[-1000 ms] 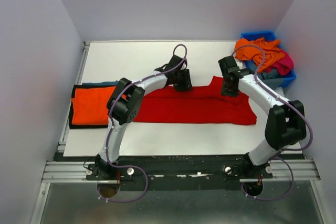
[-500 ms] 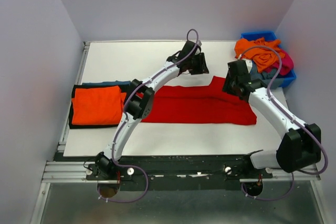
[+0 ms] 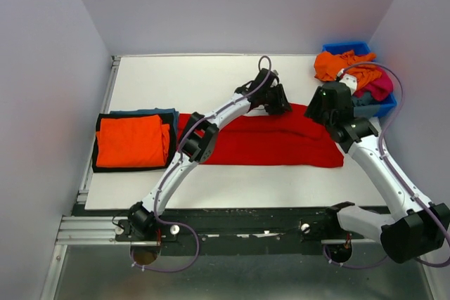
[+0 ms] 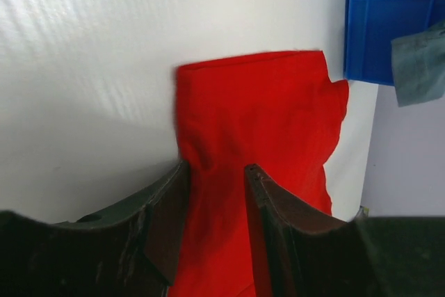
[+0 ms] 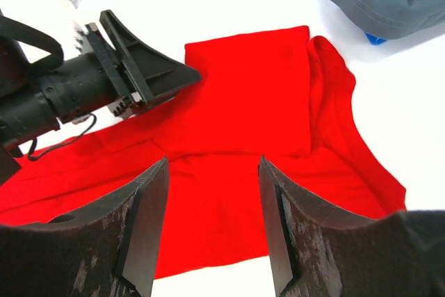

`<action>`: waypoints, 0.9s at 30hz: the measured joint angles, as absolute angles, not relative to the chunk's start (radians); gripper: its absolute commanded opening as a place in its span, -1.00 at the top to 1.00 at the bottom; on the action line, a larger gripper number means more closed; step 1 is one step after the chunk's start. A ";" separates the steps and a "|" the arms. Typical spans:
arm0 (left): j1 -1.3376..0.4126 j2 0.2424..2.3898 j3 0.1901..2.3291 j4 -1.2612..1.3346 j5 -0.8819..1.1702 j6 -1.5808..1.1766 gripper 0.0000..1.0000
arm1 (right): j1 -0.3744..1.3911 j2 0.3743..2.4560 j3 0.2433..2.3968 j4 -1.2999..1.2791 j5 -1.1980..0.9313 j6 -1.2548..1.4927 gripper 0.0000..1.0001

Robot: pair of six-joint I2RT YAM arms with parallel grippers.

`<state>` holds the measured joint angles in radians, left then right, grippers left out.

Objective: Fold and stack the t-shirts
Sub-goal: Fold the other side of the tshirt into a rectangle

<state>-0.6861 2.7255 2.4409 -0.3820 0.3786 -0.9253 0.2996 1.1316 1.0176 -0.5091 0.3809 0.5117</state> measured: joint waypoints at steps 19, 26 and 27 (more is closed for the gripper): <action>-0.695 2.734 2.334 -0.131 0.427 -0.952 0.98 | 0.275 1.105 0.967 -0.516 0.384 0.496 -0.22; -0.699 2.623 2.188 -0.020 0.431 -0.898 1.00 | 0.261 1.106 0.952 -0.516 0.373 0.497 -0.23; -0.700 2.614 2.180 -0.004 0.433 -0.895 1.00 | 0.260 1.107 0.949 -0.516 0.371 0.497 -0.23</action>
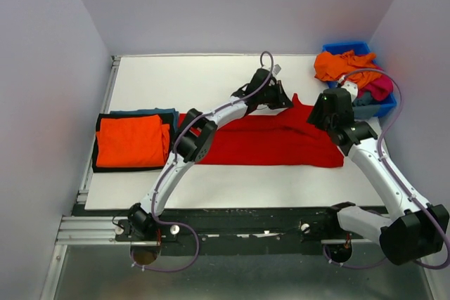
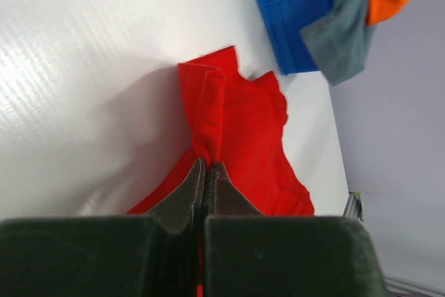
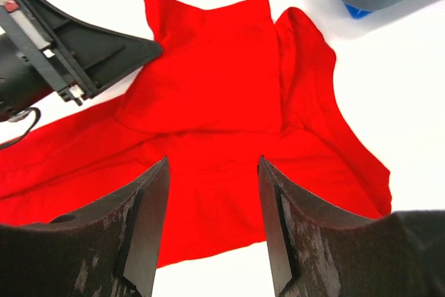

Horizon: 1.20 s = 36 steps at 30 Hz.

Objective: Fold and stack the t-shirts
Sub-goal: Fold the other side of the tshirt into a rectangle

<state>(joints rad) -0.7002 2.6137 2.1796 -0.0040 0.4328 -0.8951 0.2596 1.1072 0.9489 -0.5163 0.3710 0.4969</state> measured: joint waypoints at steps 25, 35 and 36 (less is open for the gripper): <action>-0.778 2.241 1.470 0.365 0.510 -0.834 1.00 | 0.020 1.323 0.961 -0.508 0.099 0.504 -0.53; -0.814 2.174 1.280 0.470 0.549 -0.832 0.21 | -0.048 1.547 1.094 -0.473 -0.052 0.516 -0.51; -0.816 2.162 1.265 0.474 0.558 -0.831 0.13 | -0.051 1.565 1.104 -0.469 -0.071 0.519 -0.51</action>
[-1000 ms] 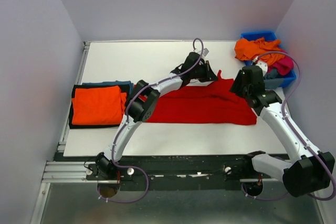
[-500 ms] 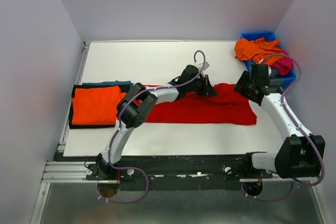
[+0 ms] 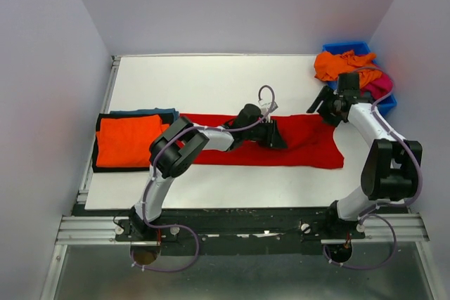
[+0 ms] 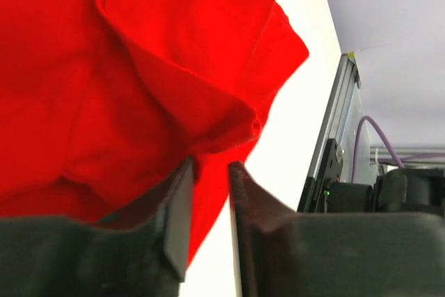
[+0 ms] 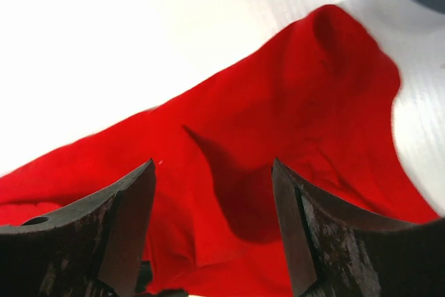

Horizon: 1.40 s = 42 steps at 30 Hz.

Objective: Fold and stack the t-shirts
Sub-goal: Fold the other side of the tshirt into a rectangle

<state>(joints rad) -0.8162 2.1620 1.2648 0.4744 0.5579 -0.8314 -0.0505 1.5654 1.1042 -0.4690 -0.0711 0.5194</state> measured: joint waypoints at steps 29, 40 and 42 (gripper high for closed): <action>-0.776 2.103 1.576 0.110 0.530 -0.666 -0.05 | -0.052 1.043 0.669 -0.535 -0.379 0.505 -0.47; -0.899 2.249 1.866 -0.233 0.383 -0.543 -0.12 | -0.054 0.967 0.704 -0.596 -0.164 0.564 -0.50; -0.915 2.284 1.913 -0.280 0.368 -0.531 -0.17 | -0.055 0.952 0.704 -0.596 -0.136 0.577 -0.50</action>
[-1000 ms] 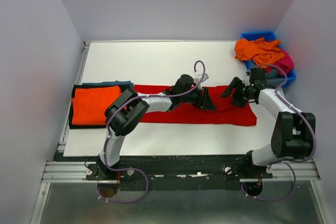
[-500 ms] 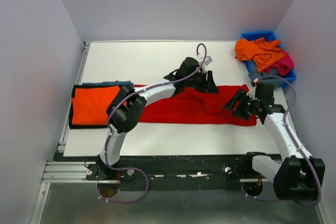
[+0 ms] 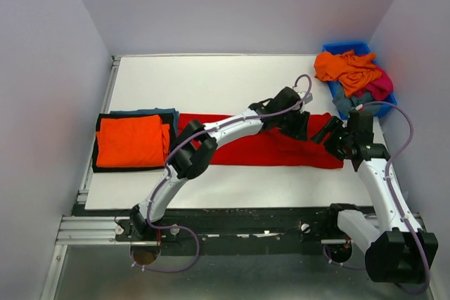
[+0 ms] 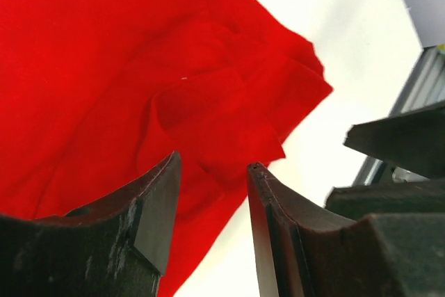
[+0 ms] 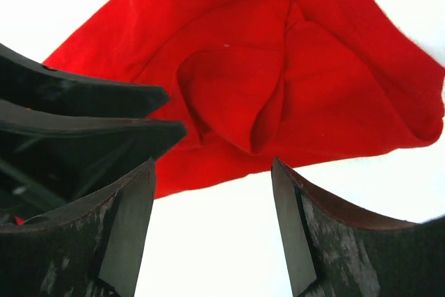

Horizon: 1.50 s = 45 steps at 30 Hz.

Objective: Fold and stack the t-shirts
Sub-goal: Fold the other side of the tshirt into a rectangle

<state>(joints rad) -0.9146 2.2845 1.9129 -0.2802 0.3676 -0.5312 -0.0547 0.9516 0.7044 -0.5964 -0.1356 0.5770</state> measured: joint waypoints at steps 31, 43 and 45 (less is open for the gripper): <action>-0.973 2.495 2.262 -0.592 0.072 -0.497 0.12 | -0.081 0.889 0.715 -0.596 -0.063 0.621 -0.42; -0.983 2.446 2.106 -0.555 0.074 -0.452 1.00 | -0.084 0.890 0.714 -0.595 -0.064 0.620 -0.43; -0.986 2.372 1.995 -0.510 0.083 -0.429 1.00 | -0.088 0.893 0.714 -0.595 -0.064 0.620 -0.45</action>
<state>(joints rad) -0.9855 2.3718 1.9945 -0.5102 0.0826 -0.4286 -0.0875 0.8928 0.7143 -0.5945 -0.0635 0.6201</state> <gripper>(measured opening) 0.033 0.711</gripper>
